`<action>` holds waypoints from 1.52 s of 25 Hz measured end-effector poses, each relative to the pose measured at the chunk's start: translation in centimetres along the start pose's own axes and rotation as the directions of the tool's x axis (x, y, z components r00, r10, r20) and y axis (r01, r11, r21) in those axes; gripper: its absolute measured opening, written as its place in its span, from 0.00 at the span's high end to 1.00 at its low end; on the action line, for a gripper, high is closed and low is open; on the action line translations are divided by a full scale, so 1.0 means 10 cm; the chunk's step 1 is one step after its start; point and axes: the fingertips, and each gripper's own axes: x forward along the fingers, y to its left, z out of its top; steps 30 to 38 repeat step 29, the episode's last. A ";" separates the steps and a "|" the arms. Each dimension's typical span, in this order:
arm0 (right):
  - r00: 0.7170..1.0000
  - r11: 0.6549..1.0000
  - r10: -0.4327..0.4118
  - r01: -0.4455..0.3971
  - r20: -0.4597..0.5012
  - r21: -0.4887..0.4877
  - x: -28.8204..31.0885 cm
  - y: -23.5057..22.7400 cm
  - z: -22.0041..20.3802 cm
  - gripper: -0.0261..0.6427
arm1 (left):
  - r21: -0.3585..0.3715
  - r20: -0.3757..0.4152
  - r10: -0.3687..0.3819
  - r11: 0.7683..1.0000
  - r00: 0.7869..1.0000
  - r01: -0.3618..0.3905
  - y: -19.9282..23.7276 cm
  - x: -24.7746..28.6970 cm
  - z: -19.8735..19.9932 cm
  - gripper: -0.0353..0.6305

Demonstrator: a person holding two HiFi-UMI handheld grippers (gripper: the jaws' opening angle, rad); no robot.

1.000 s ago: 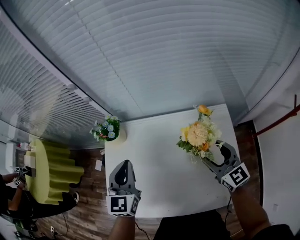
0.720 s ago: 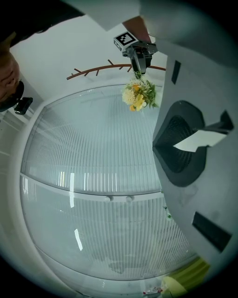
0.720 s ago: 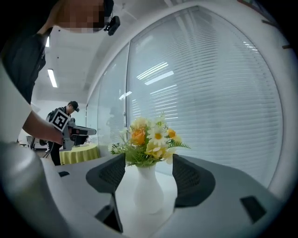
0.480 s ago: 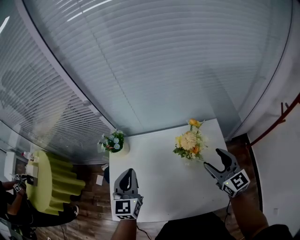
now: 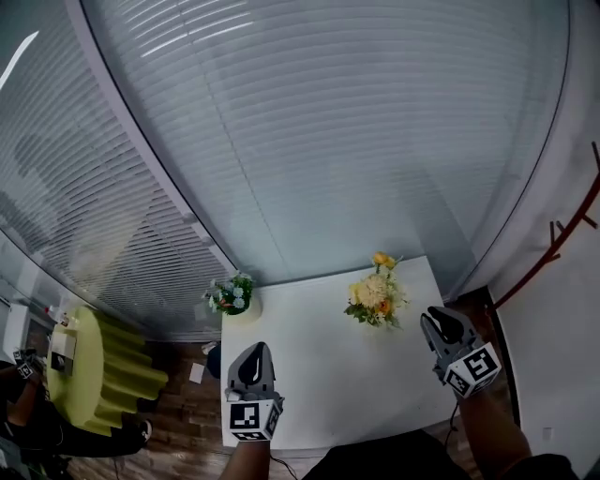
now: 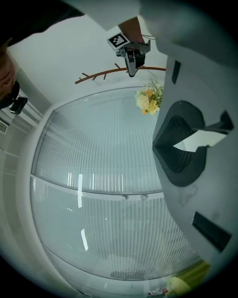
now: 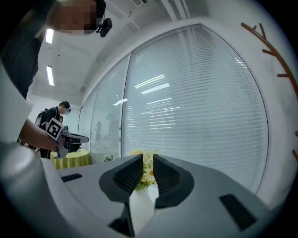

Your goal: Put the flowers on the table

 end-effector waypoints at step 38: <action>0.999 0.999 -0.038 0.038 -0.006 -0.008 0.02 -0.09 0.14 0.93 | 0.035 0.073 0.006 0.999 0.997 -0.009 -0.14 0.00 0.36 0.95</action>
